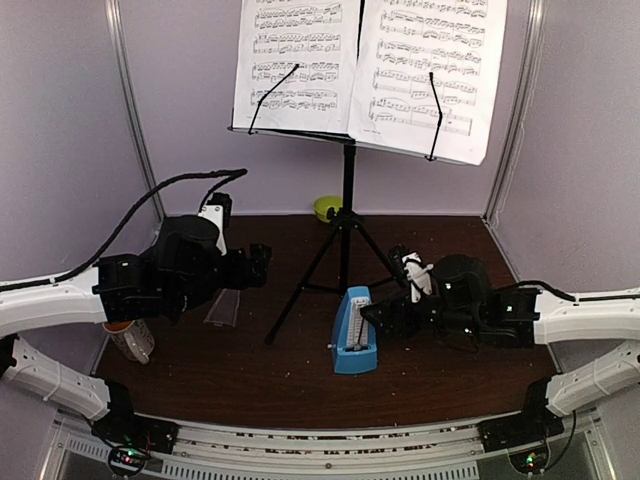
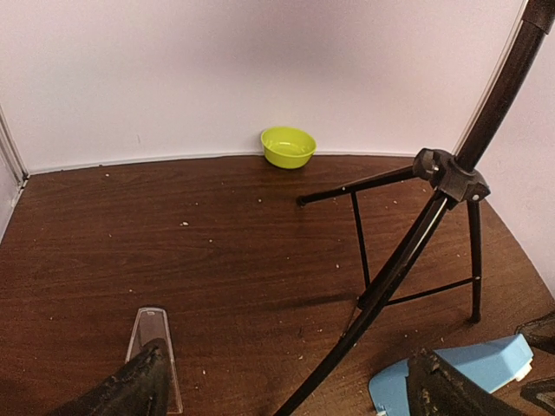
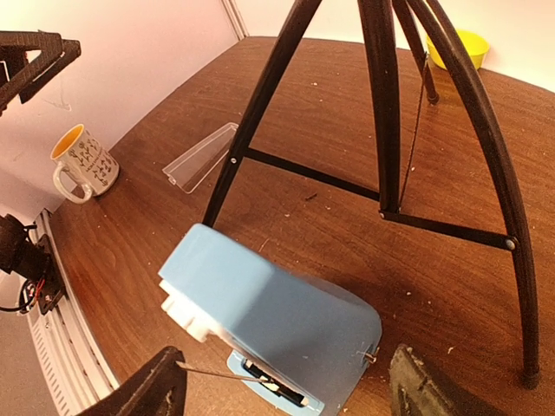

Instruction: Set up the instrument practice props

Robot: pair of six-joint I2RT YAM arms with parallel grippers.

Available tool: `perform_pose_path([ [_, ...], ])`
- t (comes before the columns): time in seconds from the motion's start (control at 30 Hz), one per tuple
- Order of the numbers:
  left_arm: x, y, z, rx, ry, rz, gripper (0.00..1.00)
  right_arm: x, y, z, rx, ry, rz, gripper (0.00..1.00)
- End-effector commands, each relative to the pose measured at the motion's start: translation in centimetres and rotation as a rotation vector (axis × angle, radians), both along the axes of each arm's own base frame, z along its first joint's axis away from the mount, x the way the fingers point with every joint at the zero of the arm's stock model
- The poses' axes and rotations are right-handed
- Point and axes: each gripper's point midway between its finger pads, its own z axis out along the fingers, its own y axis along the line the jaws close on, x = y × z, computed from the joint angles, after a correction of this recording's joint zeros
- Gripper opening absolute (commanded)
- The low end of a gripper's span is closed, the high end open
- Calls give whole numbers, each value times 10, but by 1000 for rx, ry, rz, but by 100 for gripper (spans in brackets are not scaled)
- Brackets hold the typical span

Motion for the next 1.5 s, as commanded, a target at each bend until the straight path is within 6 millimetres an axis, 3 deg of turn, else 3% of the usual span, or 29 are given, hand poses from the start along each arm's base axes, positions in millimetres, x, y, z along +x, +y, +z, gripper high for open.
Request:
perform_pose_path([
  [0.0,2,1,1,0,-16,2,98,3,-4,-2,-17,5,-27,81],
  [0.3,0,4,0,-10,-11,9,98,8,-33,-13,-84,0,-136,83],
  [0.57,-2,8,-8,2,14,14,98,22,-94,-42,-166,58,-275,85],
  [0.73,-2,11,-9,6,15,26,98,31,-130,-47,-182,88,-359,86],
  [0.93,2,18,-20,-18,79,40,98,33,-154,-47,-216,107,-392,88],
  [1.03,7,30,-32,-56,154,54,98,38,-164,-31,-159,112,-399,92],
  [1.1,10,37,-40,-86,197,52,98,42,-167,-13,-116,89,-389,99],
  [1.2,18,51,-45,-99,247,60,98,50,-171,18,-83,62,-378,100],
  [1.37,36,71,-31,-88,284,68,98,61,-175,62,-82,29,-362,100],
  [1.47,46,71,-6,-106,277,45,98,65,-171,92,-20,5,-343,100],
])
